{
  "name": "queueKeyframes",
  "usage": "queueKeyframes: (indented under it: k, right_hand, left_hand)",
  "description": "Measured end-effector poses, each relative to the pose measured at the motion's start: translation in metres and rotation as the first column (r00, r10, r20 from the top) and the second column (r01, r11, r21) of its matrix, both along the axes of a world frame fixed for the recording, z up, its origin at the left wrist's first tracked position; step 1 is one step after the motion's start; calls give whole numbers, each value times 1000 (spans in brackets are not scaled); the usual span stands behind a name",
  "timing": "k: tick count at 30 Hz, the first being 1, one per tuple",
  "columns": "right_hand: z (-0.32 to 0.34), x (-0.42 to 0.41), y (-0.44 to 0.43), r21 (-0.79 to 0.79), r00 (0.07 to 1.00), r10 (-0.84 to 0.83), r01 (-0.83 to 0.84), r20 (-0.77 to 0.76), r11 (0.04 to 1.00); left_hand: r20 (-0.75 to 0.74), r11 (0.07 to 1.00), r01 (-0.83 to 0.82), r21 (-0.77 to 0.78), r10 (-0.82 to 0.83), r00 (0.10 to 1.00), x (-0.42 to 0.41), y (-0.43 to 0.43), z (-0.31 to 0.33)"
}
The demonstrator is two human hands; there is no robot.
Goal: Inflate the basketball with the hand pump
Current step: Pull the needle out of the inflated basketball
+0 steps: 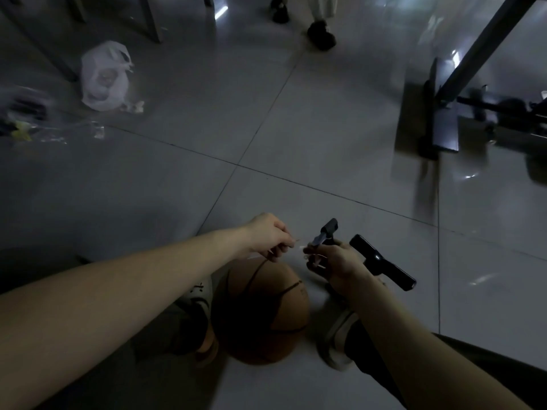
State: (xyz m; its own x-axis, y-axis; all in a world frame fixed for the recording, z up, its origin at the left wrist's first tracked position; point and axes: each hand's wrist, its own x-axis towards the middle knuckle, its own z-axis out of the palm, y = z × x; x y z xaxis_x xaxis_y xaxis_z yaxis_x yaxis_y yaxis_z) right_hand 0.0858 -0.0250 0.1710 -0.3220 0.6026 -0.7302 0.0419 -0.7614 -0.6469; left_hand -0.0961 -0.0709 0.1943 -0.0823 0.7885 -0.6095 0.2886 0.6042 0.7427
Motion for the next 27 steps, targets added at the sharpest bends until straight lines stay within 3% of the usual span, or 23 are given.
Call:
queueKeyframes:
  k: [4,8,13,27]
  right_hand:
    - [-5,-1,1,25,1000,-28,28,1,999]
    - [-10,-4,-1,59,998,-59,58,12,997]
    - [-12,-8,-6,106,996,-86,85,6,991]
    - [-21,-10,-7,151,997,-63,56,43,987]
  left_hand:
    - [-176,994,95,59,-83,981,-7,1,-4]
    - [-385,960,253,119,-191,903,-9,3,0]
    - [-500,911,362,200,-223,837,-4,1,-1]
    - [-537,863,453,222,-279,796,-3,4,-7]
